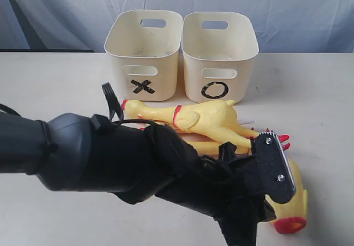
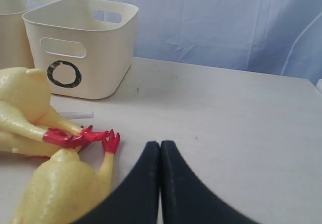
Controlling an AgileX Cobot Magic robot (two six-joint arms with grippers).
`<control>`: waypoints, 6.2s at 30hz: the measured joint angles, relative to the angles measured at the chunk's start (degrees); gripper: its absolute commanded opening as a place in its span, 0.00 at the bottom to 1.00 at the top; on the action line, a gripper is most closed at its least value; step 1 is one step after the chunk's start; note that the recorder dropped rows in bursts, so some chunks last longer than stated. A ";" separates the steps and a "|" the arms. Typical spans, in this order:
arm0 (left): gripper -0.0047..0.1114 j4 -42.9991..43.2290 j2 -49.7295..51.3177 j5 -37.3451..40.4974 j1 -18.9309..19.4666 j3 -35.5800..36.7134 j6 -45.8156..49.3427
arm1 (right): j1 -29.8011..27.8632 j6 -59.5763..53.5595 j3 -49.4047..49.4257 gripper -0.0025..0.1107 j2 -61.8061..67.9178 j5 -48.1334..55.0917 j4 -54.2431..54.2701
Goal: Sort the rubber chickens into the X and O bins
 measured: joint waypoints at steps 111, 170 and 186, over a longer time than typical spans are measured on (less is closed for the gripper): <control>0.95 -22.21 8.79 -40.65 -11.56 -16.10 -45.18 | 0.00 -0.22 0.00 0.01 0.00 0.00 0.00; 0.95 -19.61 15.06 -35.86 -9.42 -16.22 -43.23 | 0.00 -0.22 0.00 0.01 0.00 0.00 0.00; 0.94 -18.41 16.63 -34.57 -9.42 -16.22 -43.23 | 0.00 -0.22 0.00 0.01 0.00 0.00 0.00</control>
